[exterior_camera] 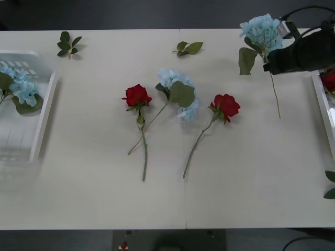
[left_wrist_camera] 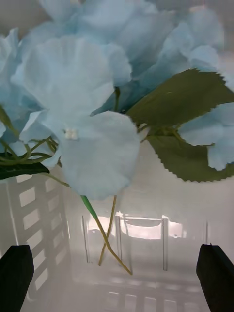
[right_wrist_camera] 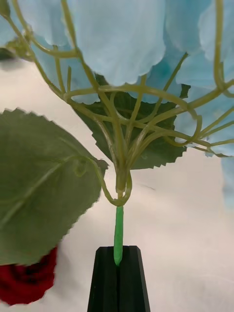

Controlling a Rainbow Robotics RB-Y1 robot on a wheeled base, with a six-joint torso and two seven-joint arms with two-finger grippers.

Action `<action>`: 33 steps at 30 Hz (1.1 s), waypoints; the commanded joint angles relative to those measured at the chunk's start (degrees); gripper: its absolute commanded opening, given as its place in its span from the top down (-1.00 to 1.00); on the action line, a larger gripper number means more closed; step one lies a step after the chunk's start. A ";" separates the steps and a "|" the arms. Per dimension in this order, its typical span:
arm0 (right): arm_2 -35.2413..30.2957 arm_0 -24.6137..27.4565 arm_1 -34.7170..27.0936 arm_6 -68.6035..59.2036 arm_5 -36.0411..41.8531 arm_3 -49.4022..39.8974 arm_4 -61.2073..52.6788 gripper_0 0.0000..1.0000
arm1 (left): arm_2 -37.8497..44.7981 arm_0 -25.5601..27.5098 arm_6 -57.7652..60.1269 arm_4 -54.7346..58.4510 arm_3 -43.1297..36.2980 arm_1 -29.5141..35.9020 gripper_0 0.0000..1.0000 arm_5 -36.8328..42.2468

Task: Put the red flowers into the right box and the blue flowers into the left box

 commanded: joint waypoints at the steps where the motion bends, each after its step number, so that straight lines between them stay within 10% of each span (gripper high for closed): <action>1: -0.58 -1.05 -3.13 7.14 2.12 -1.56 -11.30 1.00 | 2.82 -1.62 -3.88 3.29 -2.37 0.69 -0.95 3.69; 15: -0.49 7.65 -8.14 22.25 -0.43 -20.36 -40.66 1.00 | 4.93 -1.62 -12.67 29.40 -4.13 -0.72 -0.94 11.87; 33: -0.84 19.78 -5.24 32.36 -21.61 -47.52 -58.85 1.00 | 4.84 -1.71 -31.39 54.71 -4.57 -7.22 -0.94 17.93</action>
